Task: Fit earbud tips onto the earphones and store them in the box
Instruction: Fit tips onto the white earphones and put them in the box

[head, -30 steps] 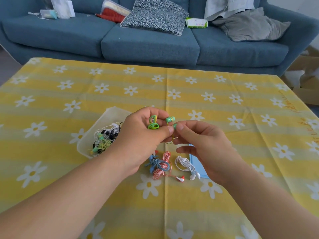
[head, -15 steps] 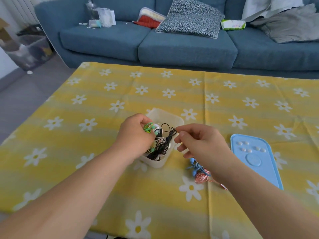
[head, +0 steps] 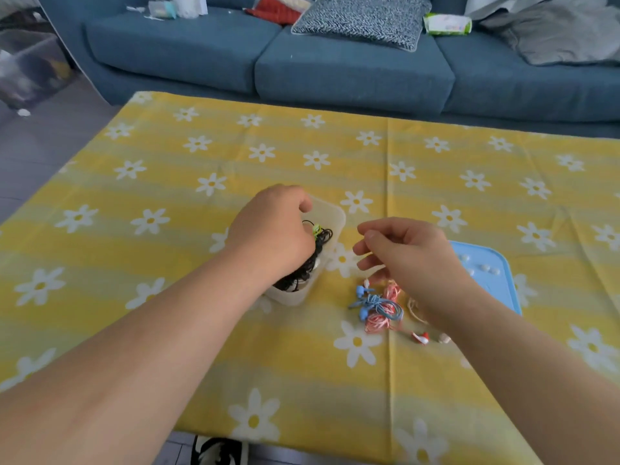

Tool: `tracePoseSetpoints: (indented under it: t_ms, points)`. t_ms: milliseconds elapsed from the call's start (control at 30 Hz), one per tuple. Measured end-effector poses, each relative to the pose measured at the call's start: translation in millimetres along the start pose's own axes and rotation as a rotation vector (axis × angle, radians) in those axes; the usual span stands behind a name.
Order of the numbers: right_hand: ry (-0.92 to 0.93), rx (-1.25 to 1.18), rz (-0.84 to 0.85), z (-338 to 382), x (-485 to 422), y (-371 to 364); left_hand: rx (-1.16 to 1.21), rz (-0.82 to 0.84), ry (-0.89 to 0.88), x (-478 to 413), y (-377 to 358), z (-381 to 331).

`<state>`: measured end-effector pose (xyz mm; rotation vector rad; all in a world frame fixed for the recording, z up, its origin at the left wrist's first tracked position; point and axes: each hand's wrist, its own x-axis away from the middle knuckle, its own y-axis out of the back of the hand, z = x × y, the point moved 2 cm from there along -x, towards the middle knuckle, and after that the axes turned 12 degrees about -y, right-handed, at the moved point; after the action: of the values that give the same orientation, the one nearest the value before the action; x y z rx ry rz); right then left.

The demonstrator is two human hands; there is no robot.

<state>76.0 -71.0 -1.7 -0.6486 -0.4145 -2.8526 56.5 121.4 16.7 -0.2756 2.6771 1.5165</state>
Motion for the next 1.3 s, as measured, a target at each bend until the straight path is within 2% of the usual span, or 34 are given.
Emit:
tracePoseSetpoints:
  t_ms: [100,167,267,333,433,533,633,733,800,933,1100,1200,1300]
  points:
    - [-0.008,0.034,-0.032,-8,4,20,0.080,-0.012,-0.146,11,-2,-27]
    - [-0.021,0.100,-0.058,-15,7,35,0.119,0.123,-0.246,22,-15,-45]
    - [-0.048,0.234,-0.094,-26,10,58,0.015,0.397,-0.376,35,-45,-63]
    - [-0.050,0.356,-0.135,-34,12,74,-0.033,0.469,-0.424,38,-64,-69]
    - [-0.083,0.547,-0.168,-45,17,96,-0.051,0.418,-0.463,34,-82,-80]
    - [-0.156,0.590,-0.137,-57,21,111,-0.034,0.363,-0.543,31,-95,-94]
    - [-0.215,0.577,-0.087,-67,23,121,-0.043,0.444,-0.644,34,-114,-108]
    - [-0.277,0.571,0.003,-72,28,128,-0.120,0.547,-0.680,36,-133,-116]
    - [-0.323,0.568,0.071,-76,33,131,-0.148,0.555,-0.682,34,-138,-120]
    - [-0.341,0.559,0.142,-80,40,137,-0.072,0.493,-0.588,30,-130,-131]
    - [-0.301,0.406,0.139,-77,43,145,0.336,0.406,-0.196,21,-106,-140]
    - [-0.251,0.142,0.156,-71,44,145,0.652,0.427,0.011,21,-96,-141]
    - [-0.165,-0.136,0.190,-63,44,146,0.865,0.475,0.065,23,-91,-141]
